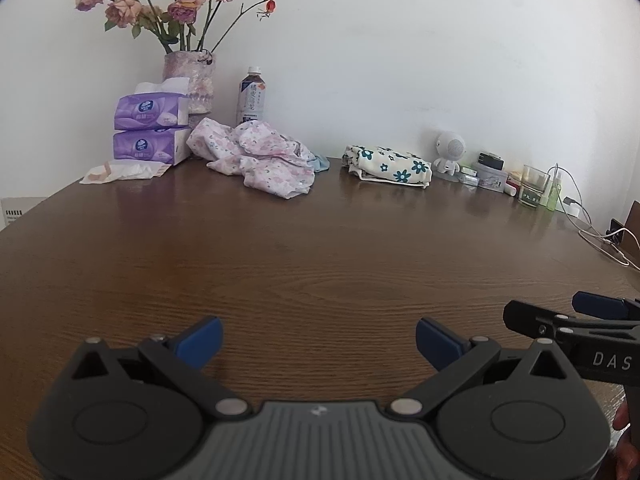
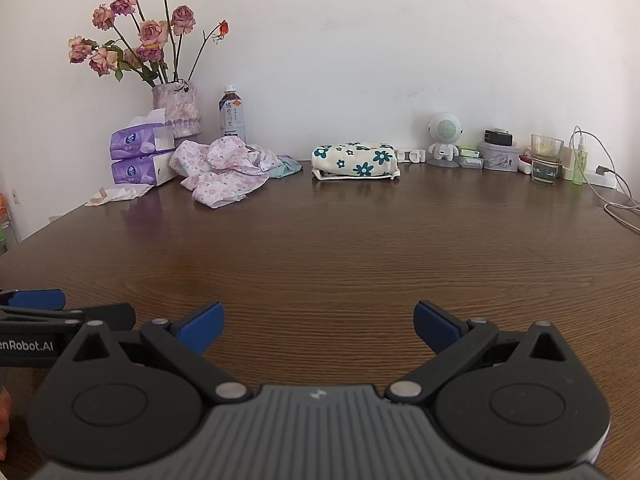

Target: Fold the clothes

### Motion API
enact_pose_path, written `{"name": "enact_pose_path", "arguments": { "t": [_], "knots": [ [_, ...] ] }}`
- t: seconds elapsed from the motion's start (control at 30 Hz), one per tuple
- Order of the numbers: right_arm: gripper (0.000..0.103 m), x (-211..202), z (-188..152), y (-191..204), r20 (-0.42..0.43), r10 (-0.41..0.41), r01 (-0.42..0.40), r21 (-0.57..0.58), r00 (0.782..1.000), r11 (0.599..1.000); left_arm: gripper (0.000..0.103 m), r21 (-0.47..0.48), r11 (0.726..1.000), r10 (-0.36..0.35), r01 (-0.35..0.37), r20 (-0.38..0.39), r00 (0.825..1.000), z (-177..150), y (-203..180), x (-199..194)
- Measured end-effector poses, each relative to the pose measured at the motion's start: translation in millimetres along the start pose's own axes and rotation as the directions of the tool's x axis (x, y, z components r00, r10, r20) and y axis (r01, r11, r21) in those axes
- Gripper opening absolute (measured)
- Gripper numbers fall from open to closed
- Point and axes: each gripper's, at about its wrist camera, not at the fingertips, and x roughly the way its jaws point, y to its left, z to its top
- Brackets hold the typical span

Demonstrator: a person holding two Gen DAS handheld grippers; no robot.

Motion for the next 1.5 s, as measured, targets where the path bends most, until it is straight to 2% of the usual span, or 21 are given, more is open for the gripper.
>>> {"name": "enact_pose_path", "arguments": {
  "t": [1.5],
  "knots": [
    [0.103,0.5,-0.4,-2.2,-0.012,-0.006,0.006,-0.003,1.0,1.0,0.103,0.008,1.0,0.007,-0.007,0.001,1.0,-3.9,-1.6,-0.9]
  ]
}}
